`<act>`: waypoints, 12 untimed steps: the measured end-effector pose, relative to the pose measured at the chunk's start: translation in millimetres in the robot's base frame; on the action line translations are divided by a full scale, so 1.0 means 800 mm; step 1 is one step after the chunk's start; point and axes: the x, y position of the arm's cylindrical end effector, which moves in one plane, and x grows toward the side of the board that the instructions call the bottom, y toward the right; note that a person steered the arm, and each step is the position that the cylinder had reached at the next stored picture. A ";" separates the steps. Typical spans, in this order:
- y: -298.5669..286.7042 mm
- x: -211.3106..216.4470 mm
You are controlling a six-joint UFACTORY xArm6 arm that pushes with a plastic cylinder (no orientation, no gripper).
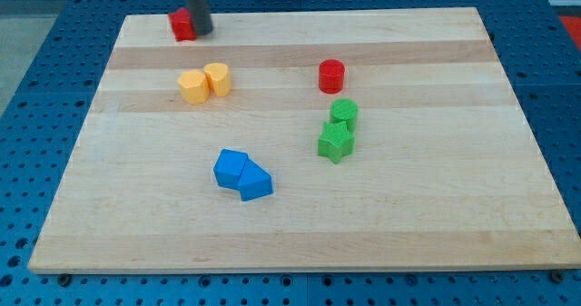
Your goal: Separate yellow hexagon from yellow heart
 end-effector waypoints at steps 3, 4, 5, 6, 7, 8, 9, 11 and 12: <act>0.004 0.029; -0.016 0.113; -0.074 0.161; -0.096 0.191; -0.071 0.235; -0.016 0.245; 0.037 0.232; -0.032 0.160; -0.044 0.154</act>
